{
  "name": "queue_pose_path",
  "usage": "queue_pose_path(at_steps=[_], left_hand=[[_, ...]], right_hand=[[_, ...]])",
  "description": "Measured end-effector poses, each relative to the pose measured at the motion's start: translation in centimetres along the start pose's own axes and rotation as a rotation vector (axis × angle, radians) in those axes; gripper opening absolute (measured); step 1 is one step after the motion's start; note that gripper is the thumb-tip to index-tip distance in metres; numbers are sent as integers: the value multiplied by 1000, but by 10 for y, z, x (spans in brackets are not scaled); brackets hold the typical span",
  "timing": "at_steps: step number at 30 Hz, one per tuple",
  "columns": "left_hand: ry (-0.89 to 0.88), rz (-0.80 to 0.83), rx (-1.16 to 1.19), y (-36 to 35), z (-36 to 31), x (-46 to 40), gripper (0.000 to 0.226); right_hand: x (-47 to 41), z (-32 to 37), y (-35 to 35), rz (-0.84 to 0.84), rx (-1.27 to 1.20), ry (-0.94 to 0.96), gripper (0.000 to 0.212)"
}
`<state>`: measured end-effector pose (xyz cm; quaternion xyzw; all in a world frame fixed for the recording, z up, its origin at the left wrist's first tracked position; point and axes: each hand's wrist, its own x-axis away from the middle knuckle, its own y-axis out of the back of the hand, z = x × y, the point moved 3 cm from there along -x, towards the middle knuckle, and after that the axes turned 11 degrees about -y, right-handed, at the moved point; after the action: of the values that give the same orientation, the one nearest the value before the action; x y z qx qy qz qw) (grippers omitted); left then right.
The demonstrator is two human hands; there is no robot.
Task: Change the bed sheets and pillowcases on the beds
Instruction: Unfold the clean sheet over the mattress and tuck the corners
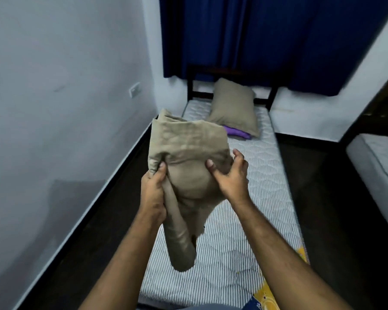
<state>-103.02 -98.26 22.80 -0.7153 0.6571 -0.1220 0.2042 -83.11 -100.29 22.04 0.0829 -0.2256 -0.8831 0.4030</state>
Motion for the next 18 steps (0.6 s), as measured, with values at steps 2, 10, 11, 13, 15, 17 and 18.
queue_pose_path(at_steps=[2, 10, 11, 13, 15, 17, 18], left_hand=[[28, 21, 58, 1, 0, -15, 36], [174, 128, 315, 39, 19, -75, 34], [177, 151, 319, 42, 21, -79, 38], [151, 149, 233, 49, 22, -86, 36], [69, 100, -1, 56, 23, -97, 33], [-17, 133, -255, 59, 24, -106, 62], [-49, 144, -367, 59, 23, -108, 78]], right_hand=[[-12, -2, 2, -8, 62, -152, 103], [-6, 12, -22, -9, -172, -180, 66], [-4, 11, -25, 28, -223, -235, 64], [1, 5, -32, 159, -357, -347, 48], [4, 13, -36, 112, -463, -309, 25], [1, 30, -30, -106, -508, -154, 11], [-2, 43, -26, -190, -456, -39, 16]])
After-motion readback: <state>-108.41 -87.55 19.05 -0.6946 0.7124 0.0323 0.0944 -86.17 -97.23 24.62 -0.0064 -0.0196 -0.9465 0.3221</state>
